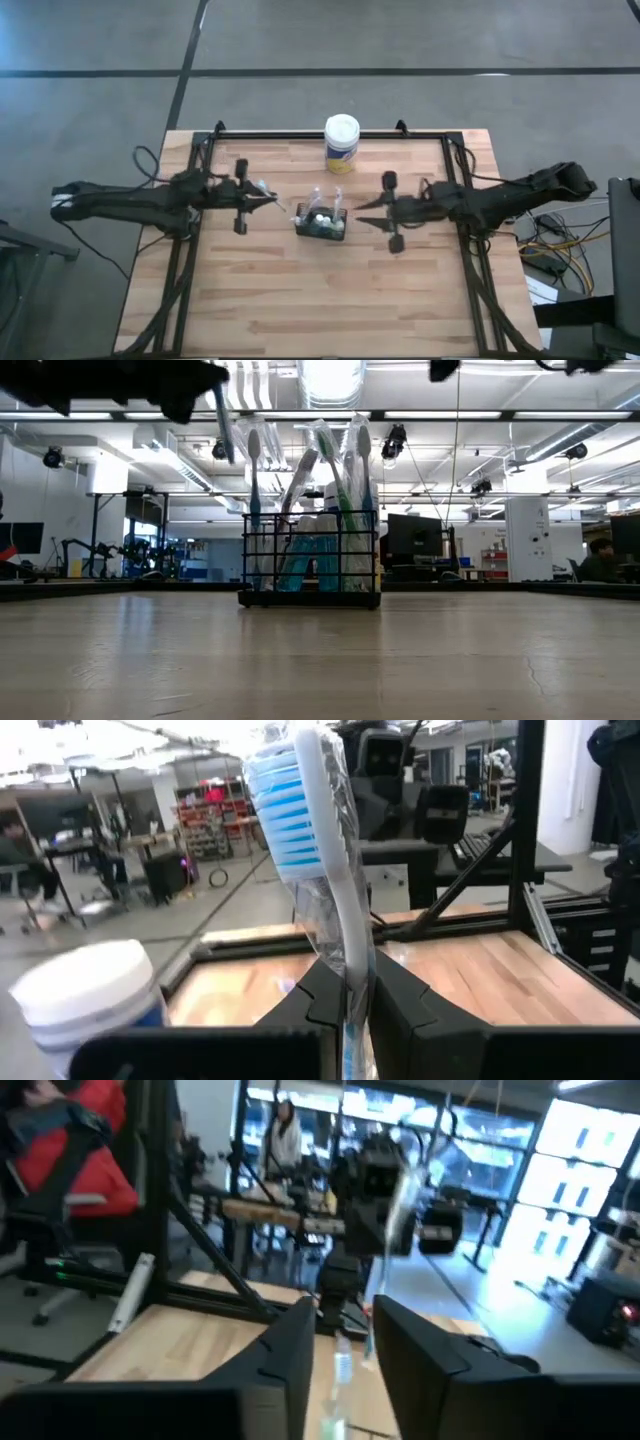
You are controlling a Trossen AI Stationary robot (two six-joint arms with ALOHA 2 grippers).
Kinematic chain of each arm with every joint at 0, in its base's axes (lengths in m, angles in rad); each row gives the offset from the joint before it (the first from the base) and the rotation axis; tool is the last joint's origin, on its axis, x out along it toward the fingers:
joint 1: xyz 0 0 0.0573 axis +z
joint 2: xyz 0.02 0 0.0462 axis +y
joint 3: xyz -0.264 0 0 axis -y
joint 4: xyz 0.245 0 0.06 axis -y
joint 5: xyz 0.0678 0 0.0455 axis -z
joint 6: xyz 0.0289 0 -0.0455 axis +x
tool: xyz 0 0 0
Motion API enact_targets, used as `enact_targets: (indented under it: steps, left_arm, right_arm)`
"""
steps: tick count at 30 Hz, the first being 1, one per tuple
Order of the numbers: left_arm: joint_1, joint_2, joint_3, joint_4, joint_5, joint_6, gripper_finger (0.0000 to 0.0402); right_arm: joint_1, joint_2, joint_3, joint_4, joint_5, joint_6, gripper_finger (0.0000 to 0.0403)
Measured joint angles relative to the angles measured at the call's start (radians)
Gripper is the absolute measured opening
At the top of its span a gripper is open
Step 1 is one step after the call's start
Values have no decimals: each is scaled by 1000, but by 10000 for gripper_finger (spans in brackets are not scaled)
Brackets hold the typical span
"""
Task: Pick & Place toothbrushing station
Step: Put the blue toothbrush into the wire organizer
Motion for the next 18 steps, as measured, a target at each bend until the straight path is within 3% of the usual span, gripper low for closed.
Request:
enact_targets:
  steps: [8, 13, 18]
  left_arm:
    - [25, 224, -54, 276, 1, -24, 25]
    - [32, 343, -13, 274, 2, -6, 25]
    - [32, 369, 34, 292, 76, -27, 25]
  right_arm:
    - [0, -125, -256, 236, -1, -8, 15]
    - [0, -152, -334, 275, 1, 6, 9]
    - [0, -152, -383, 324, 0, 22, 8]
